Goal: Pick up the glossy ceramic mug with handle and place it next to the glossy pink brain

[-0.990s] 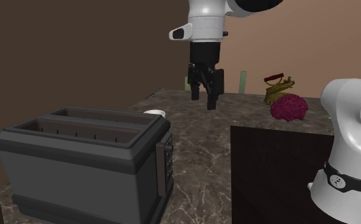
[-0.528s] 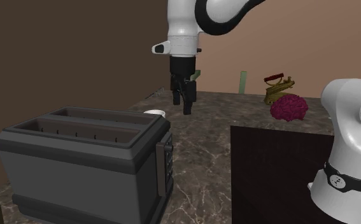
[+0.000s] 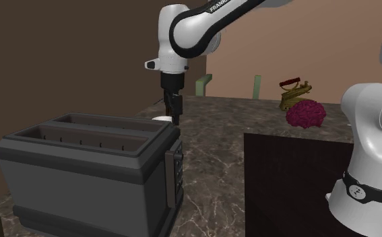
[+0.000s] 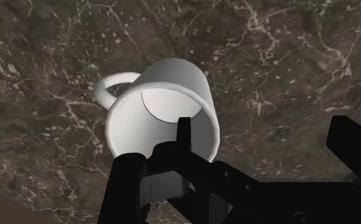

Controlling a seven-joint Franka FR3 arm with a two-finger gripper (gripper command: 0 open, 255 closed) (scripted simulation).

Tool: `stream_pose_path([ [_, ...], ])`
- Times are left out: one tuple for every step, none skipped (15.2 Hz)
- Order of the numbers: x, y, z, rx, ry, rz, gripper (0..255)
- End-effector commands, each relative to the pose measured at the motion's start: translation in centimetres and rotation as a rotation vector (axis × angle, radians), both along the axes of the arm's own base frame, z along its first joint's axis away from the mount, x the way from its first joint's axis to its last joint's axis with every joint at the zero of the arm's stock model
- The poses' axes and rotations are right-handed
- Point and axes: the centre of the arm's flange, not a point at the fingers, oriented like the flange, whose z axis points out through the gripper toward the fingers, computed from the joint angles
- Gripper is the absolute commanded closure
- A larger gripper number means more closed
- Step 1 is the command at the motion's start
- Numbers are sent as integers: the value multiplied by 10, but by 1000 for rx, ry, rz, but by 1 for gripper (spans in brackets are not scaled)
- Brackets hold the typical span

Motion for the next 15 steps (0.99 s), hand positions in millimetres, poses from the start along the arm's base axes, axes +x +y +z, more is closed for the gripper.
stream_pose_path([
  [10,-20,-9,-4,-7,-5,0],
  [12,-25,-11,-5,-9,-6,0],
  [12,-26,-16,-5,-9,-6,0],
  [12,-26,-22,-5,-9,-6,0],
  [12,-26,-27,-5,-9,-6,0],
  [13,-27,-32,-5,-9,-6,0],
  [13,-27,-37,-5,-9,-6,0],
  [13,-27,-43,-5,-9,-6,0],
  [13,-27,-48,-5,-9,-6,0],
  [13,-27,-51,-5,-9,-6,0],
  [13,-27,-51,-5,-9,-6,0],
  [13,-27,-51,-5,-9,-6,0],
  [13,-27,-51,-5,-9,-6,0],
  [13,-27,-51,-5,-9,-6,0],
  [13,-27,-51,-5,-9,-6,0],
])
